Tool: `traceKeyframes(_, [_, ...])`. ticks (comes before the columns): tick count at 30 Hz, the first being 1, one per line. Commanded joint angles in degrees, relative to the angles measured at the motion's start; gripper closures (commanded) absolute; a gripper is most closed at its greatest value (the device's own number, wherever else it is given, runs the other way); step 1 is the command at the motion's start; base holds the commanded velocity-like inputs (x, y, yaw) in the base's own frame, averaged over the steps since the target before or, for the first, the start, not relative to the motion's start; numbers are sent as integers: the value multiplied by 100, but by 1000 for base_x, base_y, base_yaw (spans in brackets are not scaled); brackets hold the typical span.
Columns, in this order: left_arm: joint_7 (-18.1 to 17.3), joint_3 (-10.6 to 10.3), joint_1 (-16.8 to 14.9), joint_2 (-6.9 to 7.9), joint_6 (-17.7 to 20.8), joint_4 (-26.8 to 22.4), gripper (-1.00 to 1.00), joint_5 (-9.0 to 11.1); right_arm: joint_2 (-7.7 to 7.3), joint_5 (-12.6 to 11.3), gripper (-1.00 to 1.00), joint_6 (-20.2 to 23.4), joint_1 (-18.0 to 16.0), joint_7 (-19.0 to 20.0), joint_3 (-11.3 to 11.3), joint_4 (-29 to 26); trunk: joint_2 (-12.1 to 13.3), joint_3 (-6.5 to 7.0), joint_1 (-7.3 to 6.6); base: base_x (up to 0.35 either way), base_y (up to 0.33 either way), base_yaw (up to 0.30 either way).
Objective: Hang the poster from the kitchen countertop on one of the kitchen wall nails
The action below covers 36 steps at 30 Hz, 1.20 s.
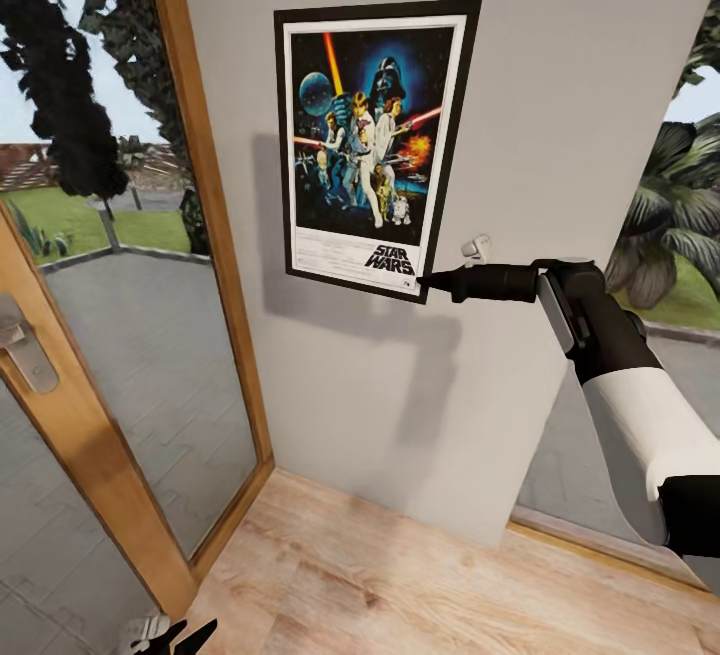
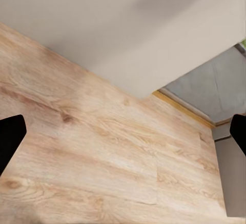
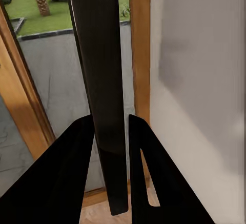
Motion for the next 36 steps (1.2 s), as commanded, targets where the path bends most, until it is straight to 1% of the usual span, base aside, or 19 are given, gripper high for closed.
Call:
traceKeyframes(1, [-8, -48, -7, 2, -34, 3, -100, 41, -6, -54, 100, 52, -7, -9, 14, -1, -14, -13, 4, 55, -30, 0])
traceKeyframes(36, [-8, -48, -6, 8, -34, 3, -100, 41, -15, -61, 100, 52, -7, -5, 13, -5, -14, -13, 4, 121, -41, 0])
